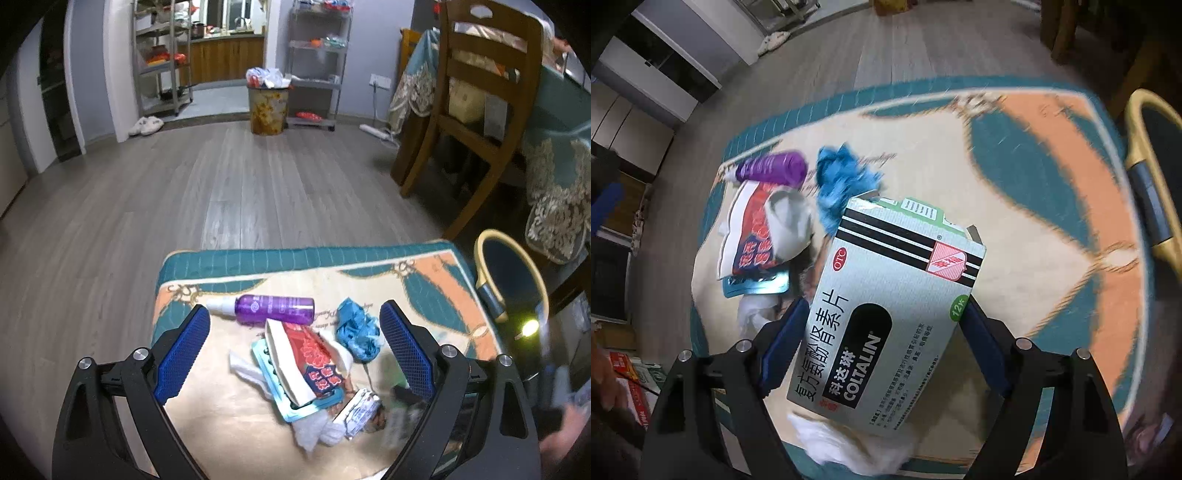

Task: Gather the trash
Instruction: 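Grasp the white COLTALIN box with the right gripper while the left grasps the blue glove, then carry the box and blue glove over the bin and release both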

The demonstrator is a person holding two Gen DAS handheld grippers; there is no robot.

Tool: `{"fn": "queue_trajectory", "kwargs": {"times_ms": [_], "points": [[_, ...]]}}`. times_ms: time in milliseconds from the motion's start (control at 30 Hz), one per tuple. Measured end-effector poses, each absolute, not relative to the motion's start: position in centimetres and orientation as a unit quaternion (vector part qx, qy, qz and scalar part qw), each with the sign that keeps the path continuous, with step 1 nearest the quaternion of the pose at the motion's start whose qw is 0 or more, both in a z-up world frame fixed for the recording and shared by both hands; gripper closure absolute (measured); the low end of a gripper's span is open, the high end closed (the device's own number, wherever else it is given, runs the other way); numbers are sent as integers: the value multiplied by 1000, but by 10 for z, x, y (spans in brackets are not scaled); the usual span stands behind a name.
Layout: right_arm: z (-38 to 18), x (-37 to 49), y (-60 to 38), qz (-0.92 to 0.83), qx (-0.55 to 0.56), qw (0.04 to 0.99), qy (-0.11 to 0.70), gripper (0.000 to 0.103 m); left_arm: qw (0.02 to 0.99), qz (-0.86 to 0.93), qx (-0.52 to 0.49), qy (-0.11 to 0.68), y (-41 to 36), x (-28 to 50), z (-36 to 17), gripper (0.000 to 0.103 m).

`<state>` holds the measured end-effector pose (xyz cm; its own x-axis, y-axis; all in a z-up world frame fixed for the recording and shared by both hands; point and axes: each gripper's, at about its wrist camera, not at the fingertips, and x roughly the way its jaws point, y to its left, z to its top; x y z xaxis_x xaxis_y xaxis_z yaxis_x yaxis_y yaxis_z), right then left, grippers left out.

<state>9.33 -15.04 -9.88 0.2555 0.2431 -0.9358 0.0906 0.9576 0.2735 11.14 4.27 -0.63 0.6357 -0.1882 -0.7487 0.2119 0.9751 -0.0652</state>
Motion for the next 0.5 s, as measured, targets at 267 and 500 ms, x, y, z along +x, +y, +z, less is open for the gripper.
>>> {"fn": "queue_trajectory", "kwargs": {"times_ms": [267,500], "points": [[-73,86,-208,33,110,811,574,22,888,-113,39,443,14,124,-32,10],[-55,83,-267,22,106,827,552,22,869,-120,56,478,-21,142,-62,10]]}}
